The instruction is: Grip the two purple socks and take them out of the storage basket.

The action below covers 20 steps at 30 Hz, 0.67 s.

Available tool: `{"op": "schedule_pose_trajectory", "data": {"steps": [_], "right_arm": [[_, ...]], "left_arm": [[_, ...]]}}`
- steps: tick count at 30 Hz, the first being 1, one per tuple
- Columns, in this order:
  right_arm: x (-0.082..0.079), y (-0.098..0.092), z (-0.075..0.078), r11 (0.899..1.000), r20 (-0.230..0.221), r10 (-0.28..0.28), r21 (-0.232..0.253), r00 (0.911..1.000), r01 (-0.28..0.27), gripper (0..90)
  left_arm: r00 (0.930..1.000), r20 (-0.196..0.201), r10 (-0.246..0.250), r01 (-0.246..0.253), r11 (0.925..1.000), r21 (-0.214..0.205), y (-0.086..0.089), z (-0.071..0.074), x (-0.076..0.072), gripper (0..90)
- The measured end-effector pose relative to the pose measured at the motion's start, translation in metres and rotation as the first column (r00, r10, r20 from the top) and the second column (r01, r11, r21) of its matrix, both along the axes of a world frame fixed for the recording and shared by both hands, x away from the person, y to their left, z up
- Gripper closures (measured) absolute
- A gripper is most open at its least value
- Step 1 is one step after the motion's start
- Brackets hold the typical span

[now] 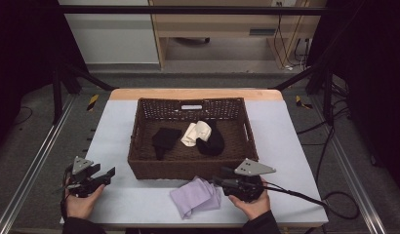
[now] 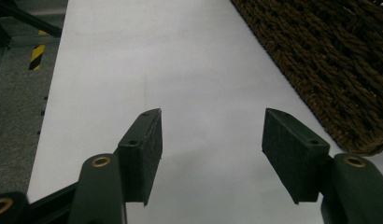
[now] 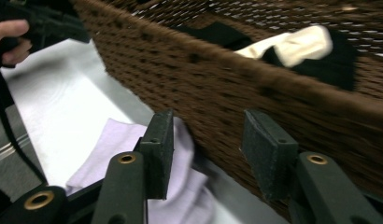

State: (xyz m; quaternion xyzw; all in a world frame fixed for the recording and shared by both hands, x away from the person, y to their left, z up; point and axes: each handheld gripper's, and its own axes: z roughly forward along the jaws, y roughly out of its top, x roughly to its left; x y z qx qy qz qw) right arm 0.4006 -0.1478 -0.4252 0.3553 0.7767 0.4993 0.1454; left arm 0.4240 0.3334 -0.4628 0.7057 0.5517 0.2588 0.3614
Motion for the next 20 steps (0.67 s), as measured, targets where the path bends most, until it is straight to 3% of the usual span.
{"op": "schedule_pose_trajectory", "data": {"steps": [7,11,13,20], "right_arm": [[-0.007,-0.038,-0.002,0.996,0.005,-0.092,0.012,0.9958,0.092,49.1],[-0.010,-0.061,-0.008,0.989,-0.015,-0.144,0.021,0.9894,0.145,48.9],[-0.011,-0.073,-0.014,0.985,-0.031,-0.174,0.018,0.9844,0.174,48.8],[-0.001,-0.110,-0.032,0.953,-0.064,-0.304,-0.032,0.9504,0.303,48.1]], "left_arm": [[1.0000,-0.001,-0.005,0.005,1.0000,0.000,0.000,0.000,-0.001,37.3],[1.0000,0.001,-0.005,0.005,1.0000,-0.001,0.001,0.000,-0.001,36.9],[1.0000,0.003,-0.006,0.006,1.0000,0.000,0.001,0.000,-0.001,36.6],[1.0000,-0.003,-0.007,0.007,1.0000,0.003,0.001,-0.001,0.001,35.8]]}}
